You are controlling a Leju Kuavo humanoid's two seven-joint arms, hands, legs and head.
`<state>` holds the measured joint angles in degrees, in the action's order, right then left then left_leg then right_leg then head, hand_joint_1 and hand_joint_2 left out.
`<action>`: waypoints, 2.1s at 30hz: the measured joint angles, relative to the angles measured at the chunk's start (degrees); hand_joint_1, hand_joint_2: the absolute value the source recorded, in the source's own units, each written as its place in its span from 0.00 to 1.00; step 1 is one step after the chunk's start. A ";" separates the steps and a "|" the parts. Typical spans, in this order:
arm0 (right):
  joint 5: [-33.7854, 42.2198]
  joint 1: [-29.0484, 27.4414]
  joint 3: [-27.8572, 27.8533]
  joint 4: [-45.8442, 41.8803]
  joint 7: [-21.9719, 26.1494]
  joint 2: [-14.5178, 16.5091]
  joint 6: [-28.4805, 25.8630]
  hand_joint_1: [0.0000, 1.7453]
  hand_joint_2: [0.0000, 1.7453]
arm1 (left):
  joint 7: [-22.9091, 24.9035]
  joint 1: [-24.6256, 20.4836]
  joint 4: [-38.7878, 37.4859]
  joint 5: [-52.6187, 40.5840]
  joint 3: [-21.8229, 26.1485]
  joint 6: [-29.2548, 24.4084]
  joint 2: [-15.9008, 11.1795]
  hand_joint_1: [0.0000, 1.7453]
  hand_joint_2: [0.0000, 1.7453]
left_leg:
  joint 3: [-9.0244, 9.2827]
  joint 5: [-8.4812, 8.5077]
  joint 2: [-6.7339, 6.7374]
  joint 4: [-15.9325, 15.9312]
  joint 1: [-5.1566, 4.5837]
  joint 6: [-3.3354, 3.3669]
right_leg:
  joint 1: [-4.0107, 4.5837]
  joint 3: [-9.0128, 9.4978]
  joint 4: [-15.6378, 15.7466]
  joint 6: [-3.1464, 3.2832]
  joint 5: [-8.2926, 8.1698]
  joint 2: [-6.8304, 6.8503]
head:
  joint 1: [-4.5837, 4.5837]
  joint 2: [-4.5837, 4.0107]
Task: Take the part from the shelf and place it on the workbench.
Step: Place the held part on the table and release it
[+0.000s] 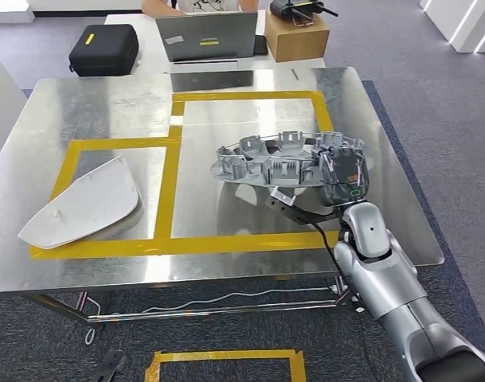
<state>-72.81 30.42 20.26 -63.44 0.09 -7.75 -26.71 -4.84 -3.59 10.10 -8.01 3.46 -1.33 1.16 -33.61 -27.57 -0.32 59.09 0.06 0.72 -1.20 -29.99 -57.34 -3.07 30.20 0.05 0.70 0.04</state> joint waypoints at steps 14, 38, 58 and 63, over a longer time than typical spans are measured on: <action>4.21 0.78 -0.20 1.87 -1.17 -0.52 8.56 0.00 1.00 | -0.67 0.41 0.00 -0.18 1.33 -0.30 -0.33 0.00 0.00 | 0.00 0.01 0.00 0.00 0.00 0.00 | 0.00 0.04 0.00 0.00 -0.01 -0.01 | 0.02 0.00; 38.63 10.40 10.94 -0.80 -5.22 2.01 36.31 0.00 1.00 | -0.85 1.70 0.00 0.37 6.80 -0.08 -0.33 0.00 0.00 | 0.00 0.02 0.03 0.00 0.00 0.00 | 0.00 0.00 -0.03 0.00 -0.01 -0.07 | 0.01 0.00; 38.05 18.81 22.70 -1.74 -9.99 0.85 41.89 0.00 1.00 | -0.89 2.13 0.00 0.36 9.27 2.39 -0.33 0.00 0.00 | 0.00 0.02 0.03 0.00 0.01 -0.01 | 0.00 -0.01 -0.03 0.00 -0.01 -0.05 | 0.01 0.00; 37.84 19.77 24.26 -1.74 -10.17 0.48 42.05 0.00 1.00 | -0.87 2.22 0.00 0.36 9.56 2.44 -0.33 0.00 0.00 | 0.00 0.02 0.03 0.00 0.01 -0.01 | 0.00 -0.02 -0.03 0.00 -0.01 -0.05 | 0.01 0.00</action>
<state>-34.97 50.19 44.52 -65.18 -10.08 -7.28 15.33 -5.70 -1.37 10.10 -7.65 13.02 1.11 0.83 -33.60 -27.55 -0.29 59.09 0.07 0.71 -1.19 -30.01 -57.37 -3.07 30.19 -0.01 0.71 0.04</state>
